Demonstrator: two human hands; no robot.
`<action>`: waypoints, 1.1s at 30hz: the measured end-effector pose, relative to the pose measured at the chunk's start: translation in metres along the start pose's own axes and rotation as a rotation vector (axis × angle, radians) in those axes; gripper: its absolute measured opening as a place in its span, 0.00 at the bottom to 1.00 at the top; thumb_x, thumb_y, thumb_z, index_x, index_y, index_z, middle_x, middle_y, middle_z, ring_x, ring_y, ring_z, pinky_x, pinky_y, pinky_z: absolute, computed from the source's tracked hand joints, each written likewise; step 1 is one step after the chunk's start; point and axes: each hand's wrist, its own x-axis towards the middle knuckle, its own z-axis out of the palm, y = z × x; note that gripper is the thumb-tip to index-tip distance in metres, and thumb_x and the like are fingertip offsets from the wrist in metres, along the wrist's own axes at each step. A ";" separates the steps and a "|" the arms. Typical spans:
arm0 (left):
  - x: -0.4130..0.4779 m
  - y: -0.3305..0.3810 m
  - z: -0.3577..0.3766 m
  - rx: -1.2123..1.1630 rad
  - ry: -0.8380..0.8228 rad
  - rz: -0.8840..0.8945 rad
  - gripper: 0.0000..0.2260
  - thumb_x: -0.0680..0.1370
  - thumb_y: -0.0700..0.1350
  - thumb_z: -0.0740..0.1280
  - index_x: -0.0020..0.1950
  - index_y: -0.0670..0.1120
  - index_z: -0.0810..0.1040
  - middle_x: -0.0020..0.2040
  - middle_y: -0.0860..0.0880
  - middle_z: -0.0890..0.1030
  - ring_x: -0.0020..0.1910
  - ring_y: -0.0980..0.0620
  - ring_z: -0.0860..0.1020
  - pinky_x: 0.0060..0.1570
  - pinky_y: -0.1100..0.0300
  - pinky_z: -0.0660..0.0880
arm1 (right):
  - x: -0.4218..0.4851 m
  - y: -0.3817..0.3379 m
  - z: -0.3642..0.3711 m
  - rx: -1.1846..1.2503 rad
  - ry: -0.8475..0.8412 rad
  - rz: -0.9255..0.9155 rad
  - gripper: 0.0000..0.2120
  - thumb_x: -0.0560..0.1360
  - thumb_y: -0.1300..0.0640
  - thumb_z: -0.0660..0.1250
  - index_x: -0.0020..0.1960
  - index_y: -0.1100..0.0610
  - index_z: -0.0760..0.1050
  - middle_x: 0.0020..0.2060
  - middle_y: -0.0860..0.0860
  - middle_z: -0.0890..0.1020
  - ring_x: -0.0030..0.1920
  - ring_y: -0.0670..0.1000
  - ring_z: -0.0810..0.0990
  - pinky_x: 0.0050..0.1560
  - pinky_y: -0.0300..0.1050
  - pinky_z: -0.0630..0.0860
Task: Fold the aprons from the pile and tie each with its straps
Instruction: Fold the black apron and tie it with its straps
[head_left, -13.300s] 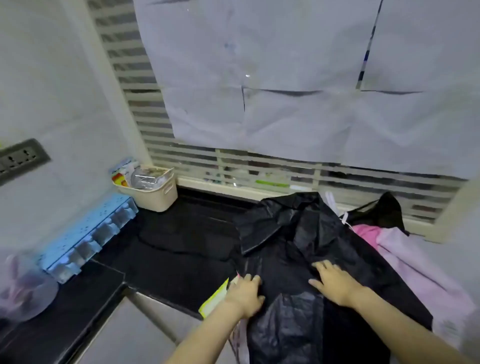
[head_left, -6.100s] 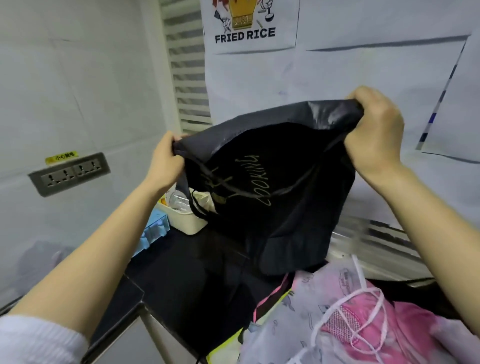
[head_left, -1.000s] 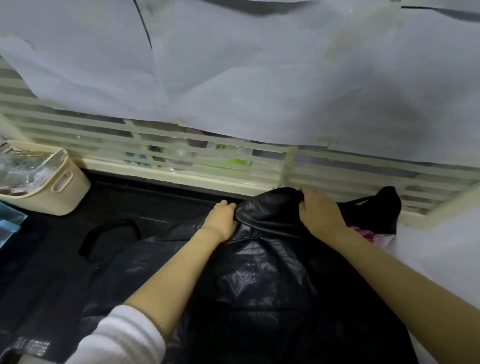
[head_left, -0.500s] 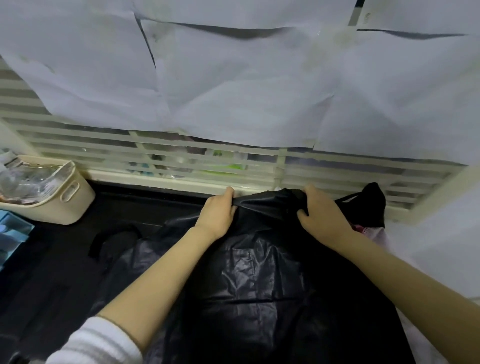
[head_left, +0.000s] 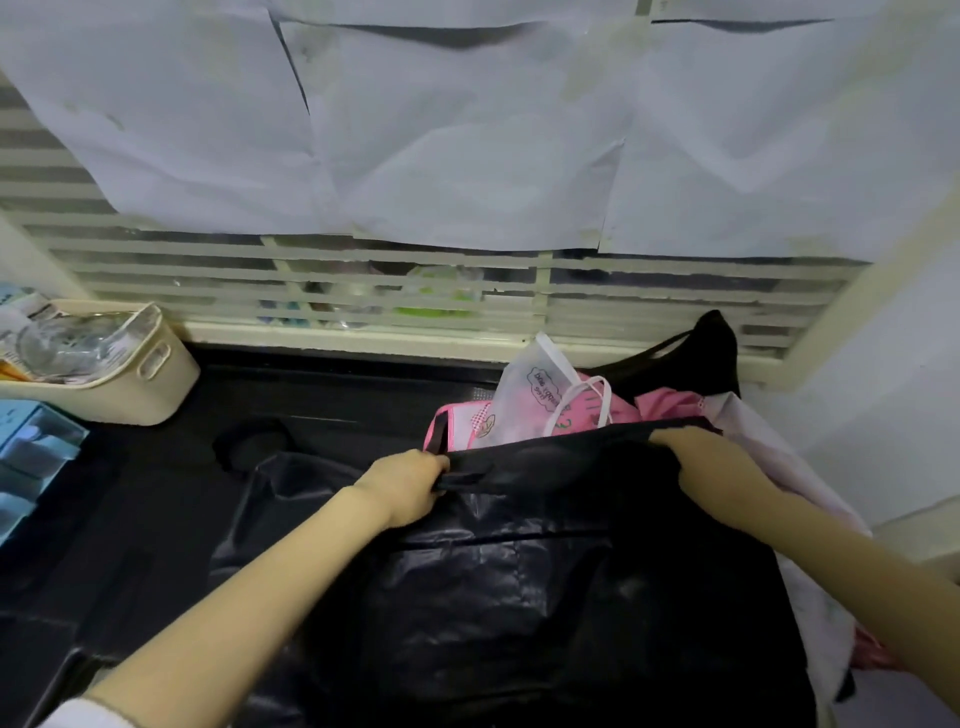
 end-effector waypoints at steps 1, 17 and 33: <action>-0.004 0.000 0.005 -0.024 -0.015 0.003 0.09 0.79 0.46 0.61 0.58 0.47 0.74 0.58 0.44 0.78 0.59 0.43 0.75 0.55 0.54 0.72 | -0.007 0.003 0.002 -0.006 -0.059 0.009 0.16 0.72 0.67 0.60 0.55 0.55 0.79 0.50 0.52 0.82 0.52 0.53 0.80 0.54 0.48 0.75; -0.030 0.026 0.074 -0.339 -0.554 0.180 0.13 0.79 0.52 0.63 0.55 0.44 0.76 0.41 0.48 0.79 0.37 0.55 0.77 0.43 0.65 0.71 | -0.036 0.001 0.010 0.037 -1.042 0.078 0.25 0.74 0.52 0.69 0.69 0.52 0.67 0.60 0.48 0.78 0.57 0.46 0.78 0.61 0.38 0.72; 0.017 -0.021 0.063 -0.446 0.048 -0.181 0.15 0.79 0.42 0.64 0.65 0.44 0.72 0.57 0.40 0.77 0.54 0.41 0.78 0.50 0.57 0.74 | 0.032 -0.032 0.043 -0.107 -0.251 0.115 0.13 0.79 0.50 0.60 0.59 0.56 0.74 0.57 0.52 0.78 0.54 0.54 0.77 0.49 0.46 0.71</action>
